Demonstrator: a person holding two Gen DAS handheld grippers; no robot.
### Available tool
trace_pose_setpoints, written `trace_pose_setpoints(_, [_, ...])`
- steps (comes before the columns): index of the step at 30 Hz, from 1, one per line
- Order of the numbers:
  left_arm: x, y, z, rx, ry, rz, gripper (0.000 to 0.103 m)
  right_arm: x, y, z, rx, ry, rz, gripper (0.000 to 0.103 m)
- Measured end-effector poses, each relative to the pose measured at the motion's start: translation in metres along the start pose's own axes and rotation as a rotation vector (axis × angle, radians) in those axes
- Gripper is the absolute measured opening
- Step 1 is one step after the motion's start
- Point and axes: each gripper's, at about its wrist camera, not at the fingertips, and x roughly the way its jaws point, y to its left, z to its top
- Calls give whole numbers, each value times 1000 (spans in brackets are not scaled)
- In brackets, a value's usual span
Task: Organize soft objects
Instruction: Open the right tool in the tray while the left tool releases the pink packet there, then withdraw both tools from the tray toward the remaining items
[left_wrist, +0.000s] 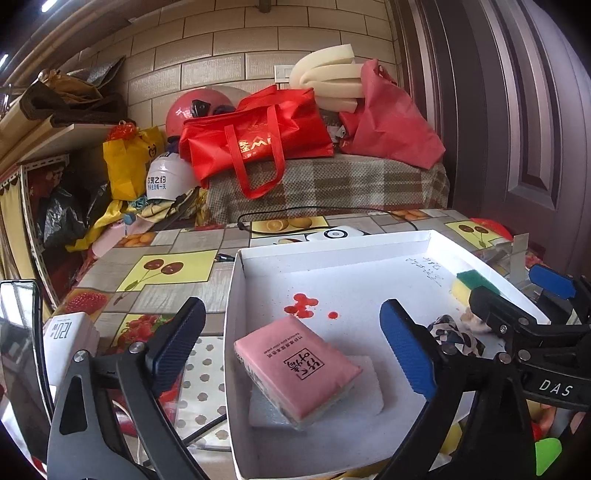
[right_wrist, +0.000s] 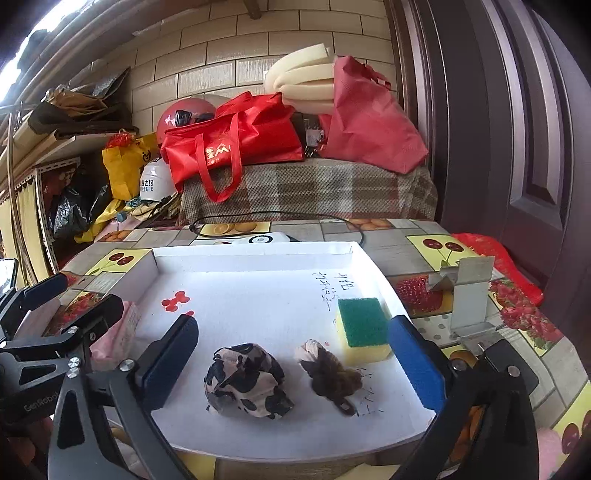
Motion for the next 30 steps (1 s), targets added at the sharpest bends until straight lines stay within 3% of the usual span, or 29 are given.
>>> trace_pose_setpoints(4, [-6,4,-1,-17,-34,10,103,-7,-5,0,20,-42,-27,103])
trace_pose_setpoints(6, [-13,6,-1,-26,-67,10,103,-13,-7,-1,25,-66,0,103])
trace_pose_setpoints(12, [-21,10,-3,-38,-88,22,103,-25,-19,-14,65,24,36,103])
trace_pose_setpoints(18, [-37,15,-10,-56,-93,0,103,-50,-46,-26,191,8,55,103])
trace_pose_setpoints(23, [-48,16,-15,-57,-91,-18,103,-69,-47,-32,120,15,-14,103])
trace_pose_setpoints(30, [-75,17,-25,-57,-114,-41,103,-94,-39,-38,27,-22,10,103])
